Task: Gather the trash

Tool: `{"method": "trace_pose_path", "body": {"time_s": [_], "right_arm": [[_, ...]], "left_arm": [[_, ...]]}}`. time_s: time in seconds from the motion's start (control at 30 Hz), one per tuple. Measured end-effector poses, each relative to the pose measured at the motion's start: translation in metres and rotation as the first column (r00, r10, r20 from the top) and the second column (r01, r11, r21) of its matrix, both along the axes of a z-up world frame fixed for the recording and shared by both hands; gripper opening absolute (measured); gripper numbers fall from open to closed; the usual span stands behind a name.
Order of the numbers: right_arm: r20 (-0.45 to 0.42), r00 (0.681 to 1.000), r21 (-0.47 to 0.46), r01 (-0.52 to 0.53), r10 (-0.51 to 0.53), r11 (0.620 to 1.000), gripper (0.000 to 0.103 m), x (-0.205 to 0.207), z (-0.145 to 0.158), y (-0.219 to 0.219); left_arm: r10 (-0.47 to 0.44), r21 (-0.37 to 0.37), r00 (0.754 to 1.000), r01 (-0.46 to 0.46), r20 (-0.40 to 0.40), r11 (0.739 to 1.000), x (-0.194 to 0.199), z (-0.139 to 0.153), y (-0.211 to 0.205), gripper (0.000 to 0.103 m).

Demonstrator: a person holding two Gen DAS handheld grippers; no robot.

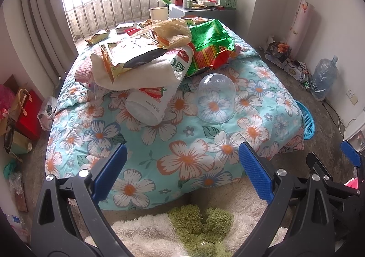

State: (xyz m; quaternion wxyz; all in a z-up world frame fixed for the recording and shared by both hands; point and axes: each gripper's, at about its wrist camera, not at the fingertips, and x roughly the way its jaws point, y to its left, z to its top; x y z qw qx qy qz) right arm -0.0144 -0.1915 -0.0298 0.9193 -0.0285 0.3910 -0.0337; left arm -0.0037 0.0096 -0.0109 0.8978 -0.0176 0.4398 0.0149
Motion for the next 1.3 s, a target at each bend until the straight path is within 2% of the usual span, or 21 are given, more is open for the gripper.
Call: {"method": "trace_pose_path", "body": {"time_s": [1.3], "right_arm": [[0.001,1.0,-0.001,0.003,-0.003,1.0,0.098,-0.0004,0.0002,-0.0019]], "left_arm": [[0.0,0.007,1.0,0.001,-0.01,1.0,0.0006,0.0021,-0.0035,0.094]]}}
